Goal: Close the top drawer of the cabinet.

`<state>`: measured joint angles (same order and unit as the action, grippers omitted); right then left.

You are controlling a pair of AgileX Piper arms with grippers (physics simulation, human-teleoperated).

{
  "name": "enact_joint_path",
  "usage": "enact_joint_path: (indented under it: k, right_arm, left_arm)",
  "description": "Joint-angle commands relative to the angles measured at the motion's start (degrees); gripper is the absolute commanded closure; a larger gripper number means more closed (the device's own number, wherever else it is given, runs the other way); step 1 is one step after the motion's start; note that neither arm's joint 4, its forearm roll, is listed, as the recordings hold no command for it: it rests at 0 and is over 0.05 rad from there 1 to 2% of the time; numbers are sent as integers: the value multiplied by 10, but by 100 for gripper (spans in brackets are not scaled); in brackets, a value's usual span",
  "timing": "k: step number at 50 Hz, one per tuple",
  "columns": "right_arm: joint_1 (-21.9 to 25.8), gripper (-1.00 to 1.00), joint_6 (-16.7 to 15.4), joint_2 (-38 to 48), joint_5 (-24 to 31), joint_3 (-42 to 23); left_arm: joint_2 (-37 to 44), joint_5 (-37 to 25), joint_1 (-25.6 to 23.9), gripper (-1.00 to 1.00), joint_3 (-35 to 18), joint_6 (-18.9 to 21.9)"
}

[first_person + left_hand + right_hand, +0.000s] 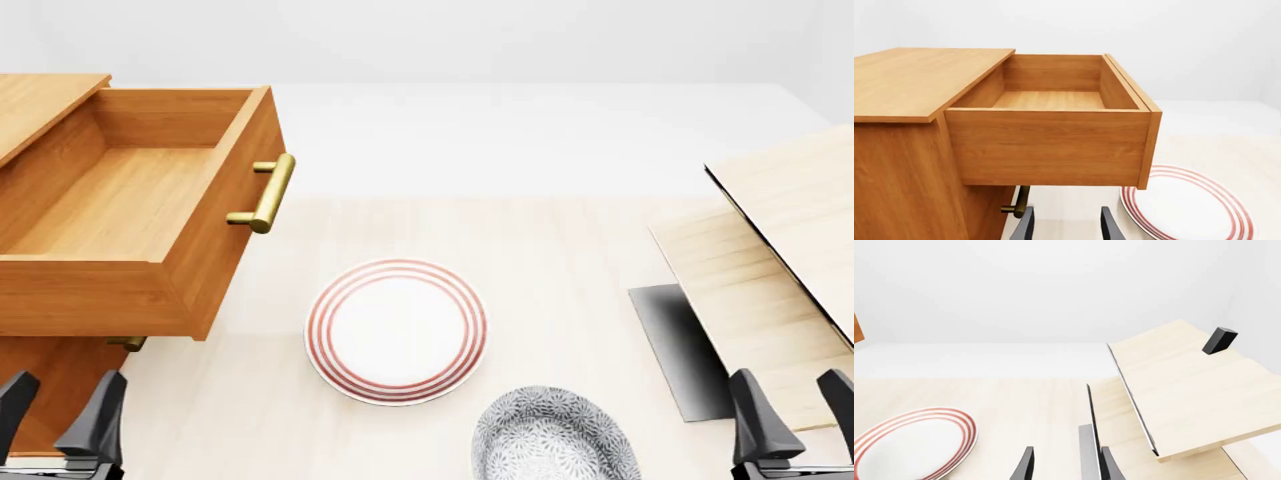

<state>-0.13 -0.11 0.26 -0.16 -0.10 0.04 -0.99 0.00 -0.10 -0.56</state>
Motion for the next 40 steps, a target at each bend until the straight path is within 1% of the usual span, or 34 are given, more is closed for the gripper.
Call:
enact_joint_path:
  k: [1, 2, 4, 7, 12, 17, 20, 21, 22, 24, 27, 28, 32, 37, 39, 40]
  right_arm:
    - [1, -100, 0, 2, 0, -2]
    - [1, -100, 0, 2, 0, -2]
    - [2, -100, -2, 1, 0, -2]
    - [2, -100, -1, 2, 0, -2]
    - [2, -100, -1, 2, -1, -1]
    - [2, -100, -1, 2, -1, -1]
    - [2, -100, -1, 2, -1, -1]
    - [2, -100, -1, 2, -1, -1]
    - [2, -100, -1, 2, -1, -1]
    - [2, -100, -1, 2, -1, -1]
    - [2, -100, -1, 1, 0, -1]
    - [2, -100, -1, 1, 0, -1]
    - [2, -100, -1, 1, 0, -1]
    - [2, -100, -1, 1, 0, -1]
    - [2, -100, -1, 1, 1, -1]
    - [2, -100, -1, 0, 1, -1]
  left_arm:
    - [0, 7, -6, -100, 1, 18]
    - [0, 7, -6, -100, 1, 18]
    - [0, -1, -23, -100, -4, 4]
    - [0, -7, -21, -100, -7, 1]
    - [0, 1, -23, -100, -3, 13]
    - [0, 5, -26, -100, -11, 17]
    - [0, -2, -31, -100, -9, 1]
    - [0, 0, -35, -100, -3, 38]
    - [0, 5, -44, -100, 0, 31]
    - [0, -3, -45, -100, 0, 22]
    - [0, 2, -55, -100, 0, 28]
    - [0, 6, -57, -100, 1, 42]
    - [0, 8, -56, -100, -1, 39]
    - [0, 9, -56, -100, -15, 40]
    - [0, -8, -42, -100, -24, 44]
    - [0, -20, -48, -100, -39, 42]
